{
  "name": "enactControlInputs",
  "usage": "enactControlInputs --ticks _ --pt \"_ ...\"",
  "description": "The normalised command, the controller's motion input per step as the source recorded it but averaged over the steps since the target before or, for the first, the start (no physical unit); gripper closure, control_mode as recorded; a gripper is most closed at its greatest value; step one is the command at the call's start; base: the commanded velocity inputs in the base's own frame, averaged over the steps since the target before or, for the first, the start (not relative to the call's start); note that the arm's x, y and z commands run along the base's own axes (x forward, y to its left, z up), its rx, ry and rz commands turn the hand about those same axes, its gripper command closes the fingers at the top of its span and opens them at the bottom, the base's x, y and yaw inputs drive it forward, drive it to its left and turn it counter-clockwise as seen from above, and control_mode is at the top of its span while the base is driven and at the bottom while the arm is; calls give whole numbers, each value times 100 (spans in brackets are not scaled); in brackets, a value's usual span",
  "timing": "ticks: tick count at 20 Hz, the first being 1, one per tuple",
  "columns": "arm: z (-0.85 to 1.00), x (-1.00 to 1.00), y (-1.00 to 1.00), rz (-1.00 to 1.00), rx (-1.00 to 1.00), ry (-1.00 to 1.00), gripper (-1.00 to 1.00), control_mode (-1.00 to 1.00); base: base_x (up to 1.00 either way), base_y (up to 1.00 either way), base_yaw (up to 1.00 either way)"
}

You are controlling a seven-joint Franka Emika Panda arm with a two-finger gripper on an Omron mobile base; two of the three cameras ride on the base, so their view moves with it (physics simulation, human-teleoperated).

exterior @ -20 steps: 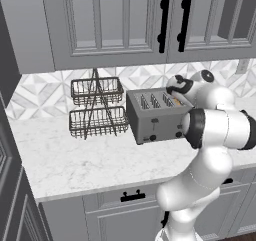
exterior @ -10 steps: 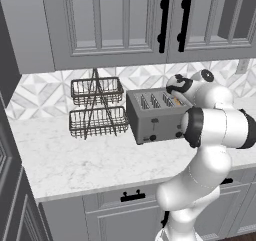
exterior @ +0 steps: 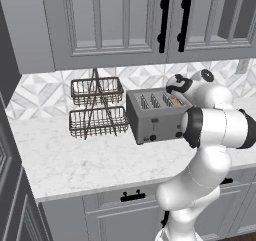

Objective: Start the toaster. Once the lever pops up, take the bread to the plate on the dining counter.

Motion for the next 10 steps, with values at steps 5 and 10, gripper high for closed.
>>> enactControlInputs --ticks 5,10 --pt "0 0 0 0 0 0 -100 -100 0 0 0" --pt "0 0 0 0 0 0 -100 -100 0 0 0"
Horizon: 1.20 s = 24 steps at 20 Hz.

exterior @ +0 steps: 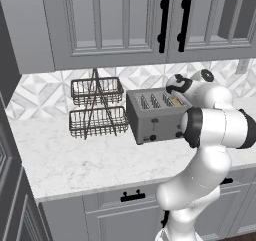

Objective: Start the toaster. Once the lever pops up, take the bread to the plate on the dining counter.

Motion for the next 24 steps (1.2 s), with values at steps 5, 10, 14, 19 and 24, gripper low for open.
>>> enactControlInputs --ticks 5,10,14,19,24 --pt "0 0 0 0 0 0 -100 -100 0 0 0" --pt "0 0 0 0 0 0 -100 -100 0 0 0" --pt "0 0 0 0 0 0 -100 -100 0 0 0" --pt "0 0 0 0 0 0 -100 -100 0 0 0" --pt "0 0 0 0 0 0 -100 -100 0 0 0"
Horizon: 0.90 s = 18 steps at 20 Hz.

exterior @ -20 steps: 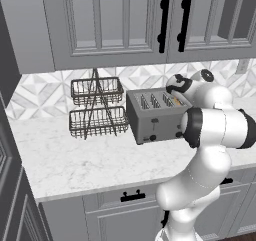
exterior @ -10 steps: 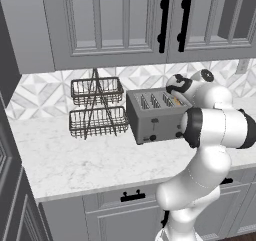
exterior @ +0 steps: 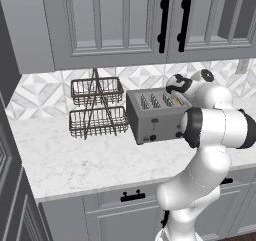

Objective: Start the toaster. Once the lever pops up, take the bread to the plate on the dining counter.

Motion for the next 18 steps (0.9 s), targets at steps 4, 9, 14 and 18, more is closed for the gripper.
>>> enactControlInputs --ticks 4,9,14,18 --pt "0 0 0 0 0 0 -100 -100 0 0 0" --pt "0 0 0 0 0 0 -100 -100 0 0 0" --pt "0 0 0 0 0 0 -100 -100 0 0 0" --pt "0 0 0 0 0 0 -100 -100 0 0 0"
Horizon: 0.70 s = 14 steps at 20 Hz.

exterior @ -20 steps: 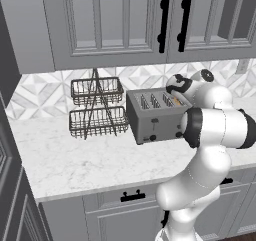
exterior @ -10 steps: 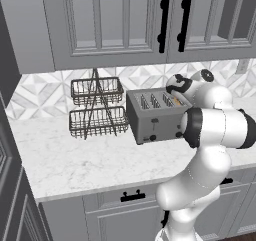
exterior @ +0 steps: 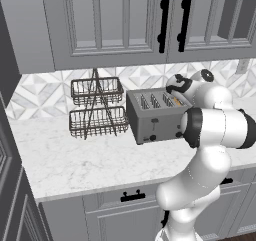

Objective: Start the toaster. Once the lever pops up, take the bread to the plate on the dining counter.

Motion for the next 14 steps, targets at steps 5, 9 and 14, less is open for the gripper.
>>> enactControlInputs --ticks 5,9,14 --pt "0 0 0 0 0 0 -100 -100 0 0 0" --pt "0 0 0 0 0 0 -100 -100 0 0 0" --pt "0 0 0 0 0 0 -100 -100 0 0 0"
